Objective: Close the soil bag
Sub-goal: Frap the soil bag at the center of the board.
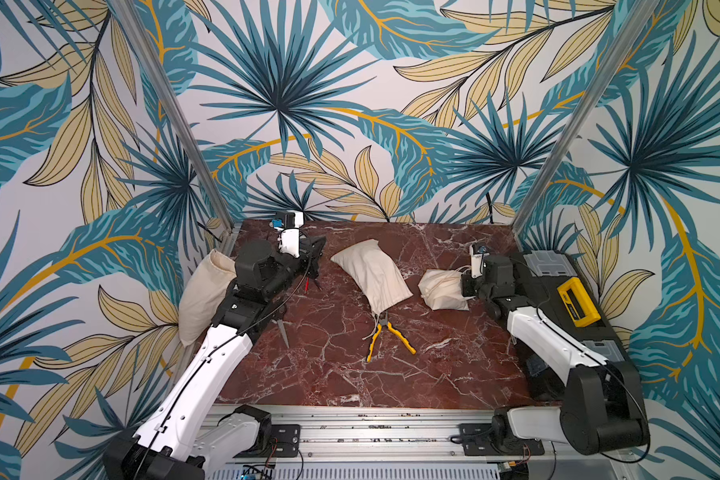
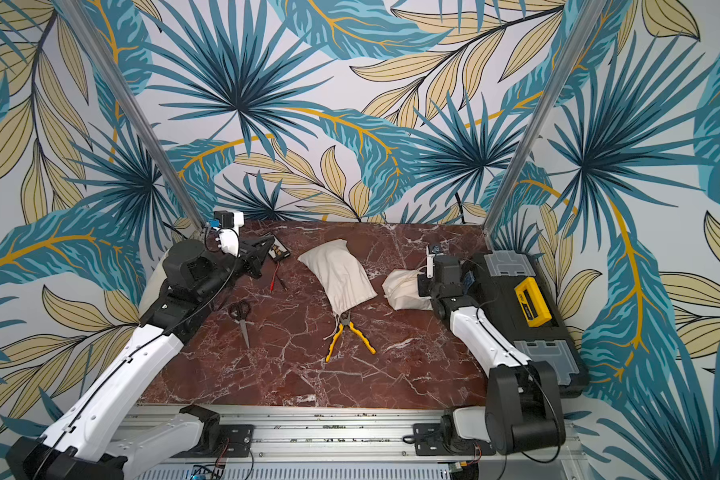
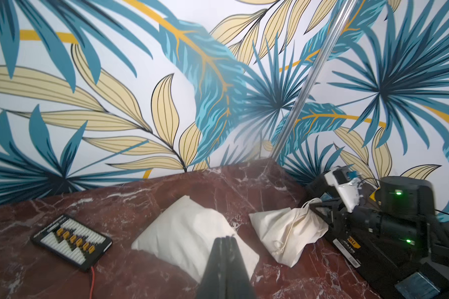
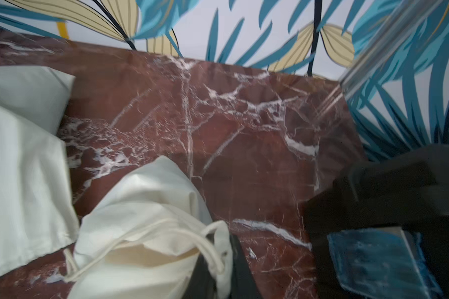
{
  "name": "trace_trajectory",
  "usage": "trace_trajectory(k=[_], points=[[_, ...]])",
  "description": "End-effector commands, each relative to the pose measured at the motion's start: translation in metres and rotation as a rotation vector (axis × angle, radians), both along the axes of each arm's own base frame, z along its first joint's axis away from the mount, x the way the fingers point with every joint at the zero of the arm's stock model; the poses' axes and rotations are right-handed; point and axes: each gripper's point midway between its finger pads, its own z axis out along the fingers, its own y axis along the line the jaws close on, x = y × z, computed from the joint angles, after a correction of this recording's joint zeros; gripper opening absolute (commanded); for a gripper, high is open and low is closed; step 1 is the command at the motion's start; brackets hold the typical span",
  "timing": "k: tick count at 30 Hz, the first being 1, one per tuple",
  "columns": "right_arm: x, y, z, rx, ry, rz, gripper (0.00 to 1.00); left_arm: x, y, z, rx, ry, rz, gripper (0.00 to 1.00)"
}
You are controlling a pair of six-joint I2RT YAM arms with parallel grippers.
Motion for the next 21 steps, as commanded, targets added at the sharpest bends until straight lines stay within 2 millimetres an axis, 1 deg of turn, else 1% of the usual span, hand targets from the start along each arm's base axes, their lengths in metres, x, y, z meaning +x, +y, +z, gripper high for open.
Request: trace_trajectory(k=[1, 2, 4, 5, 6, 7, 8, 9, 10, 14, 16, 18, 21], points=[[0.036, -0.014, 0.060, -0.075, -0.134, -0.050, 0.00, 0.005, -0.015, 0.002, -0.013, -0.011, -0.045, 0.00], [0.044, -0.010, 0.075, -0.083, -0.155, -0.024, 0.00, 0.006, -0.019, 0.000, -0.012, -0.006, -0.058, 0.00], [0.051, 0.012, 0.101, -0.051, -0.170, 0.094, 0.00, 0.002, -0.033, -0.008, 0.009, -0.006, -0.101, 0.00], [0.050, 0.026, 0.109, -0.019, -0.175, 0.161, 0.00, 0.000, -0.043, -0.012, 0.032, -0.010, -0.131, 0.00], [0.045, 0.040, 0.113, 0.009, -0.175, 0.231, 0.00, -0.002, -0.053, -0.018, 0.055, -0.010, -0.152, 0.00], [0.036, 0.057, 0.119, 0.035, -0.190, 0.313, 0.00, -0.006, -0.067, -0.025, 0.076, -0.012, -0.186, 0.09], [0.025, 0.076, 0.120, 0.058, -0.202, 0.412, 0.00, -0.008, -0.077, -0.033, 0.093, -0.009, -0.212, 0.21], [0.015, 0.093, 0.121, 0.067, -0.209, 0.487, 0.00, -0.008, -0.086, -0.039, 0.097, -0.009, -0.234, 0.30], [0.008, 0.103, 0.121, 0.073, -0.210, 0.529, 0.00, -0.008, -0.094, -0.045, 0.098, -0.005, -0.248, 0.36], [-0.018, 0.140, 0.125, 0.149, -0.200, 0.675, 0.01, -0.015, -0.134, -0.067, 0.149, -0.020, -0.321, 0.53], [-0.031, 0.155, 0.122, 0.180, -0.198, 0.736, 0.01, -0.015, -0.153, -0.083, 0.178, -0.033, -0.339, 0.59], [-0.046, 0.169, 0.112, 0.201, -0.171, 0.804, 0.02, -0.013, -0.166, -0.097, 0.175, -0.038, -0.354, 0.59], [-0.059, 0.177, 0.096, 0.229, -0.122, 0.836, 0.03, -0.004, -0.177, -0.115, 0.174, -0.042, -0.352, 0.59]])
